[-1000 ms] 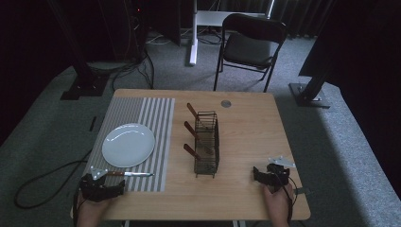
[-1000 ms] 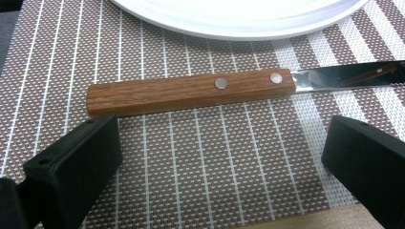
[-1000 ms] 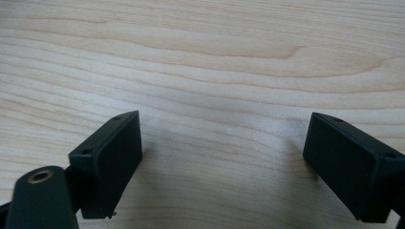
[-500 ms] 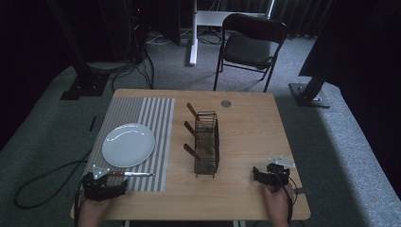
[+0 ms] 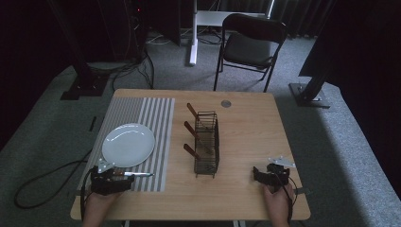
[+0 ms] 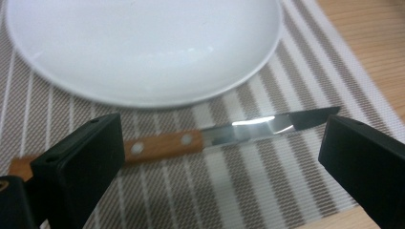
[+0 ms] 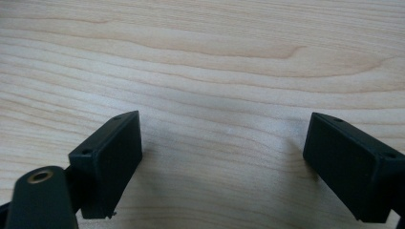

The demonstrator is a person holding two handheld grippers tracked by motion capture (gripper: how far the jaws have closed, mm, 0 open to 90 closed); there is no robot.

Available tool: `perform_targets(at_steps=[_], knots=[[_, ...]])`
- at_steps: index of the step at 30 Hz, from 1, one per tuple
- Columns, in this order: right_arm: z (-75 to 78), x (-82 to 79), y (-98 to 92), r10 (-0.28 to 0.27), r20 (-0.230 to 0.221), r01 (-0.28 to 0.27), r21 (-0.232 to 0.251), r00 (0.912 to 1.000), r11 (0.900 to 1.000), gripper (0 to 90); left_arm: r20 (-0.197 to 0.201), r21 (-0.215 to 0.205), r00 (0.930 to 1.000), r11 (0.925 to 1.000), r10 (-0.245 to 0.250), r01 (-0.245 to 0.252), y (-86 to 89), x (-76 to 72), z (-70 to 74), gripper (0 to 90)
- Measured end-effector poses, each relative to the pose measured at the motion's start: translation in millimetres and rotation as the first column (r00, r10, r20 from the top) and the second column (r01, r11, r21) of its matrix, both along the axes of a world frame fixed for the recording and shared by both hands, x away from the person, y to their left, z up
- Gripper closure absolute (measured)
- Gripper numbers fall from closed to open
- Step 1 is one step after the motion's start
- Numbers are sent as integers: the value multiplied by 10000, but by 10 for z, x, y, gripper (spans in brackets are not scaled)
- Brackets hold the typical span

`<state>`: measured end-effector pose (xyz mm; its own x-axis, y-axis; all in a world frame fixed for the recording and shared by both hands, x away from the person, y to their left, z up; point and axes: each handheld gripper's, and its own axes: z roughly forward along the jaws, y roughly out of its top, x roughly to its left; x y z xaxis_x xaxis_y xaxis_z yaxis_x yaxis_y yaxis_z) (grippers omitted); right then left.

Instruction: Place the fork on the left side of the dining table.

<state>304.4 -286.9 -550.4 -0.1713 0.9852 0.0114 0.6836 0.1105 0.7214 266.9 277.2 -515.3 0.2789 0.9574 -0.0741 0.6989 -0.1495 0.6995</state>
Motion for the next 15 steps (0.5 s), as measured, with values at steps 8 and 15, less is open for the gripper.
perform_targets(at_steps=[8, 15], knots=[[-1, 0, -1, 5, 6, -5, -3, 10000, 10000, 126, 373, -61, 9981, 9988, -483, 486, -129, 130, 192, 18], [-1, 0, -2, 11, 12, -11, -12, 10000, 10000, 126, 452, -229, 9961, 9968, -752, 763, -205, 224, 286, 19]])
